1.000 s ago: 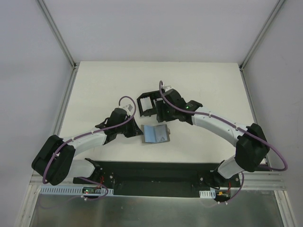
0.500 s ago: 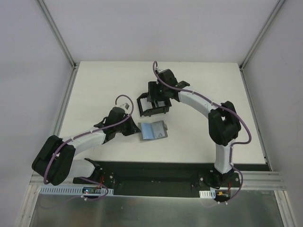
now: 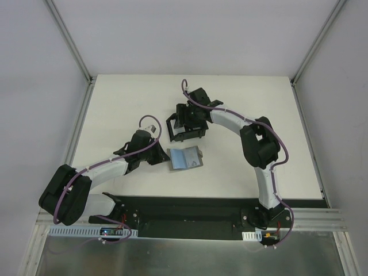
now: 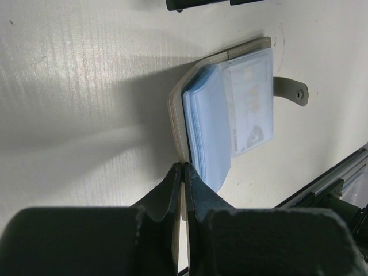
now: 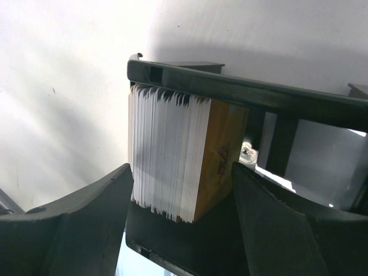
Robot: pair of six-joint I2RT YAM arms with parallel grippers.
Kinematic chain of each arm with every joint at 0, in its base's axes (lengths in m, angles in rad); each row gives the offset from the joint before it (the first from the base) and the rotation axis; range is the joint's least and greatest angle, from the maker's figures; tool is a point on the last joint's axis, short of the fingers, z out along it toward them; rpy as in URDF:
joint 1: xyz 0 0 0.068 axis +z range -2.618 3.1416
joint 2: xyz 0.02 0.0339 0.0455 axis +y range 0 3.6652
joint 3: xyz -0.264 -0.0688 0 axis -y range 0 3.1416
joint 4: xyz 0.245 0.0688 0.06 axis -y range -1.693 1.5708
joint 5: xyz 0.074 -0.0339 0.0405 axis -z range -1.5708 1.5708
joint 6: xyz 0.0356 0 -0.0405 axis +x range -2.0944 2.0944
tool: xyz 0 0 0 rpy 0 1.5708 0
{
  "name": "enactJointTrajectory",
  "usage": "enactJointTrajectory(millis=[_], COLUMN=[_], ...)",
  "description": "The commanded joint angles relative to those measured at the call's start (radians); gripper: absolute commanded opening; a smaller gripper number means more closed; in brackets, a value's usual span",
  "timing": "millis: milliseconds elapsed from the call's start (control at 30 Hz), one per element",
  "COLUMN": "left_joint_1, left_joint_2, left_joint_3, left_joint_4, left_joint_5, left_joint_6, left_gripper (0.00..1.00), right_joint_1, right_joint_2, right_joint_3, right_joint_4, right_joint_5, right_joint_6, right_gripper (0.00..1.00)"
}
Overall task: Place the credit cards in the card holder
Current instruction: Pick up the credit card from the storage box.
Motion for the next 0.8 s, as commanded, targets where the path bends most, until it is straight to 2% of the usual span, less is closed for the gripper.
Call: enactJointTrajectory(millis=[0, 267, 567, 767], left_joint_1=[0.014, 0.017, 0.022, 0.024], left_joint_2=[-0.015, -0.014, -0.009, -0.003], left_joint_3=[-0.011, -0.011, -0.009, -0.006], left_joint_4=[0.002, 0.001, 0.001, -0.001], left_joint_5=[0.01, 0.016, 0.02, 0.028], left_joint_6=[0.021, 0.024, 0.028, 0.033], left_gripper=[0.0, 0.0, 0.0, 0.0], right_joint_1=[-0.013, -0.028, -0.033, -0.037], right_joint_2=[0.01, -0.008, -0.03, -0.035], right_joint_3=[0.041, 0.023, 0.017, 0.014], right_joint_4=[0.054, 0.093, 0.094, 0.083], right_joint_5=[-0.083, -0.14, -0.134, -0.125], right_joint_6=[0.034, 0.051, 0.051, 0.048], right_gripper=[0.71, 0.57, 0.46, 0.35])
